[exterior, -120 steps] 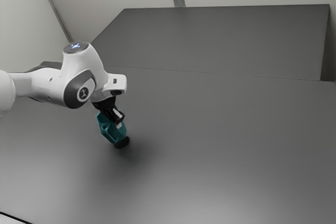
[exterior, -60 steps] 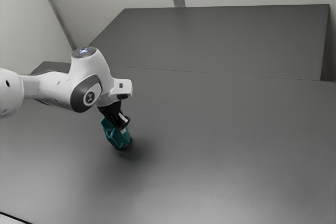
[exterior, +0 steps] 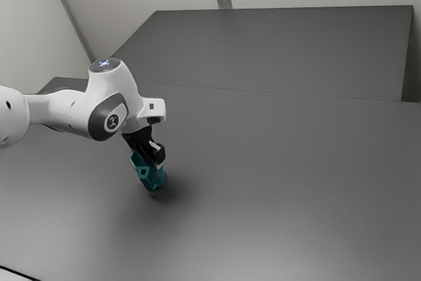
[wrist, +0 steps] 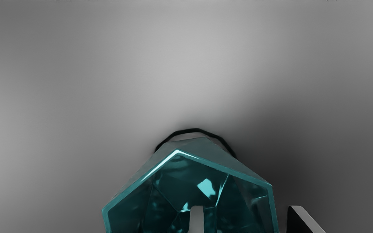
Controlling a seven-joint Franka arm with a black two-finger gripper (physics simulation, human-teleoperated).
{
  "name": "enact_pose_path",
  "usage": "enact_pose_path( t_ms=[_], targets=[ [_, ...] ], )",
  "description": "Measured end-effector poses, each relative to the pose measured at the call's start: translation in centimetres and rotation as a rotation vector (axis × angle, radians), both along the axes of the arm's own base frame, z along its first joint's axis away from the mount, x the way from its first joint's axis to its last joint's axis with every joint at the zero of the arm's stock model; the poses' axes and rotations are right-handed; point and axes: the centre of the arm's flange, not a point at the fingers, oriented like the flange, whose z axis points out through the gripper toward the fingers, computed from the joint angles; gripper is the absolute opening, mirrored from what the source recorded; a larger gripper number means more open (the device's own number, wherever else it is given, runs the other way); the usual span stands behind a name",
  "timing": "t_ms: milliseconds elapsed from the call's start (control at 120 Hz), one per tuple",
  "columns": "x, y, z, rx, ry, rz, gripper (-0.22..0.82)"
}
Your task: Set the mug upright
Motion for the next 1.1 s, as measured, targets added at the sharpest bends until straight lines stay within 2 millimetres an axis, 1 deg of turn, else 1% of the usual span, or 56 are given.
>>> enact_pose_path(
  t_ms=[108,167,233,350,450,542,608,667,717,825,1100],
  targets=[
    [-0.3,-0.5,2.2,-0.002,-0.039,-0.010,0.39],
    [-0.5,-0.9,3.8,-0.004,-0.069,-0.017,0.44],
    [-0.8,-1.0,5.2,-0.009,-0.084,-0.017,0.48],
    [0.7,-1.1,9.0,-0.030,-0.090,0.005,0.52],
    [2.4,-1.5,11.1,-0.037,-0.057,0.015,0.55],
    [3.5,-1.9,12.0,-0.034,-0.015,0.018,0.56],
    [4.1,-2.3,13.0,-0.033,0.004,0.019,0.57],
    [4.5,-2.4,14.3,-0.034,0.011,0.021,0.57],
    [5.0,-2.3,15.8,-0.037,0.012,0.025,0.58],
    [5.3,-2.2,18.4,-0.040,0.025,0.034,0.58],
    [5.4,-1.8,22.9,-0.039,0.063,0.047,0.59]
  ],
)
